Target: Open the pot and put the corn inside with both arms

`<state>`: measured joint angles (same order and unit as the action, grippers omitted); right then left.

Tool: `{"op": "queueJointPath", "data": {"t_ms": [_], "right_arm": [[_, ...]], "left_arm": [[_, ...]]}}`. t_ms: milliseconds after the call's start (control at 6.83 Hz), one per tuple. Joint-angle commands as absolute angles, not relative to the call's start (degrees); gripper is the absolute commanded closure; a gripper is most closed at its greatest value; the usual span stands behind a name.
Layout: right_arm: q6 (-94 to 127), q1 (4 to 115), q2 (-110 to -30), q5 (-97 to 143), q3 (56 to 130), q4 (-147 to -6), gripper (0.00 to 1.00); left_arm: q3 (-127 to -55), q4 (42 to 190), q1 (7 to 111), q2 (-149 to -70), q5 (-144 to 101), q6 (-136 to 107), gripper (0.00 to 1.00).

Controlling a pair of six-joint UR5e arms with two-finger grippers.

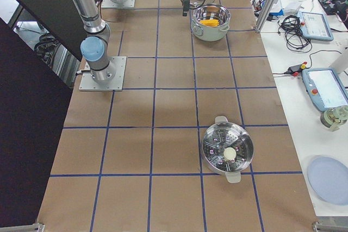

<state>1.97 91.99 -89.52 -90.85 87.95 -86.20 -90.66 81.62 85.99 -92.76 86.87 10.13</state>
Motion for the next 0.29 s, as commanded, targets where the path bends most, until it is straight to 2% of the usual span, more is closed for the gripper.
{"op": "queueJointPath", "data": {"t_ms": [0, 146], "right_arm": [[2.0, 92.2, -89.6, -91.1, 87.9, -86.3, 0.09], [2.0, 92.1, -89.6, -91.1, 87.9, -86.4, 0.09]], "left_arm": [[-90.7, 81.6, 85.9, -92.7, 87.5, 10.3, 0.0], [-90.7, 81.6, 85.9, -92.7, 87.5, 10.3, 0.0]]}}
